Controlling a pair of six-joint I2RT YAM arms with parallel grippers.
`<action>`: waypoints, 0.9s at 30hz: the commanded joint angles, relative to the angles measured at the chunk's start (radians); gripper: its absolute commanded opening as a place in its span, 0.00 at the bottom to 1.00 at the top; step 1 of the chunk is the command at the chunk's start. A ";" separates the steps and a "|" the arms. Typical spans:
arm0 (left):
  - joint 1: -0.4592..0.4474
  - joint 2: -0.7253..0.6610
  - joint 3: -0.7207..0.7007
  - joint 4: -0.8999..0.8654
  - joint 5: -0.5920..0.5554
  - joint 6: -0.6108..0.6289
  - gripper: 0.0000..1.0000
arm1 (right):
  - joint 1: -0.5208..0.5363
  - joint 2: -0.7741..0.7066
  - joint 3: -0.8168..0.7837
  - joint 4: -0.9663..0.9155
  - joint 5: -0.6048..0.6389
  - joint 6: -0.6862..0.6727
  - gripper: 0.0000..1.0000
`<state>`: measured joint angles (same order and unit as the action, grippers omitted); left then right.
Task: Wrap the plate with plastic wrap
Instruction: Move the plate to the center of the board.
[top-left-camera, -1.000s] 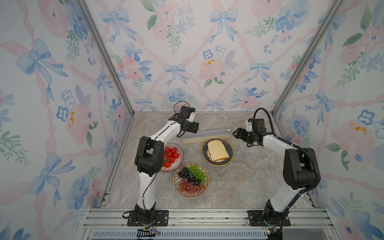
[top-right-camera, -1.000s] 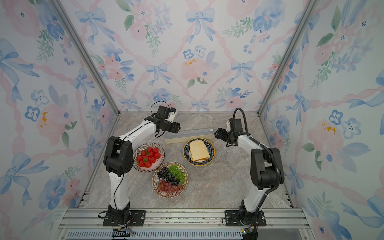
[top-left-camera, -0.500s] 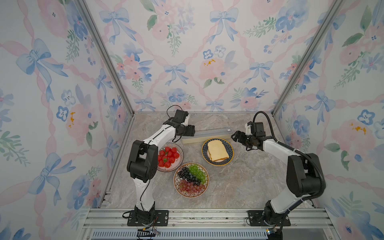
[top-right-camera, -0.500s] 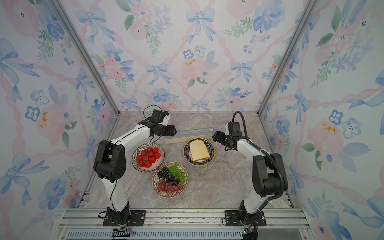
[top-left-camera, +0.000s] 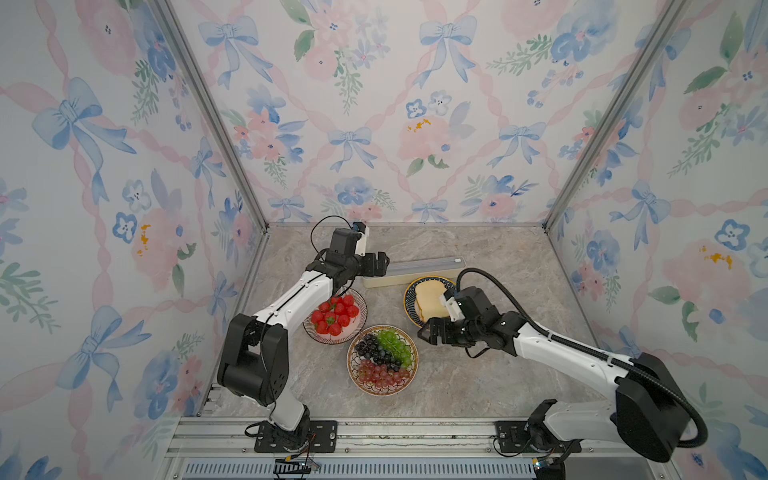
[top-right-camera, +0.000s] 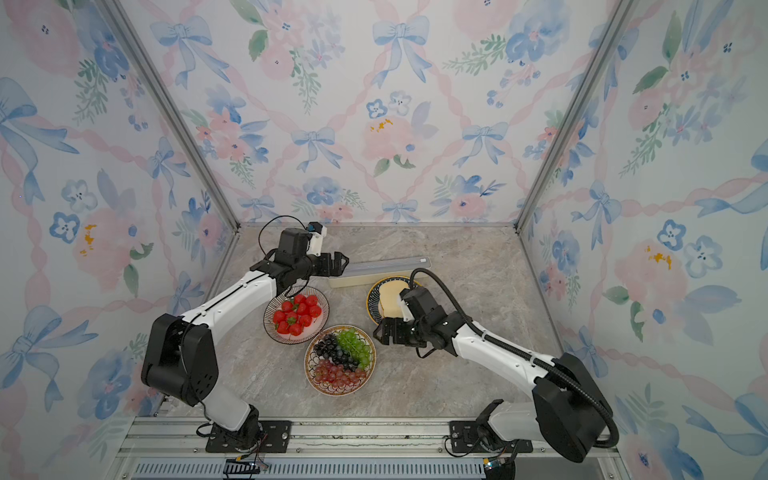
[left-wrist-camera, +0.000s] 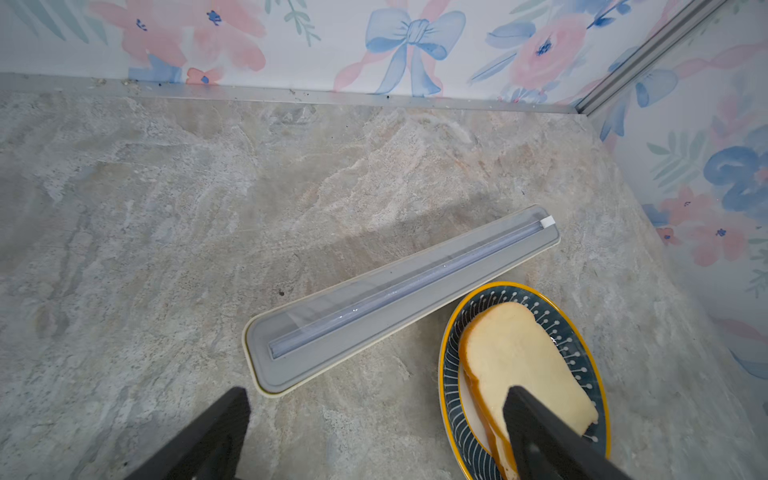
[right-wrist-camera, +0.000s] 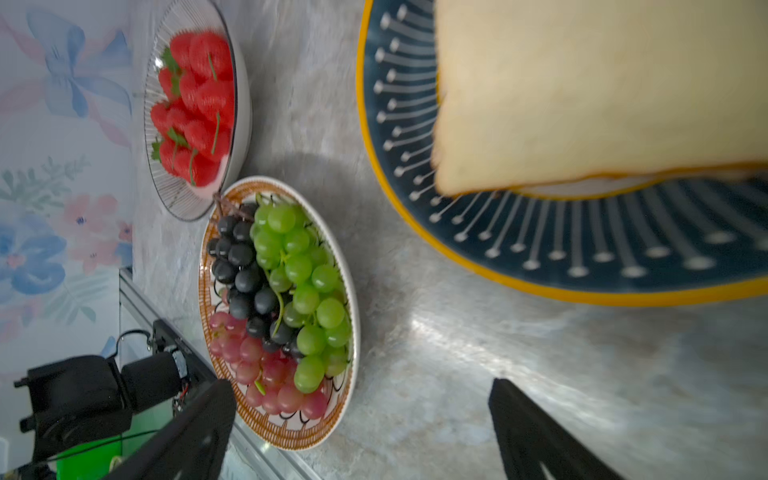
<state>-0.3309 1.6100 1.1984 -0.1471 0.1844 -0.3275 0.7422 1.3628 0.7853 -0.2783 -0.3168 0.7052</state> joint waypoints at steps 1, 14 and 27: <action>0.016 -0.029 -0.017 0.078 0.034 -0.031 0.98 | 0.082 0.108 0.030 0.028 -0.053 0.084 0.97; 0.030 -0.046 -0.022 0.078 0.025 -0.022 0.98 | 0.215 0.334 0.210 0.140 -0.166 0.123 0.97; 0.057 -0.035 -0.016 0.078 0.052 -0.037 0.98 | 0.246 0.575 0.493 0.160 -0.295 0.068 0.97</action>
<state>-0.2848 1.5860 1.1866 -0.0757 0.2100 -0.3462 0.9783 1.9343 1.2266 -0.1585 -0.5503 0.8055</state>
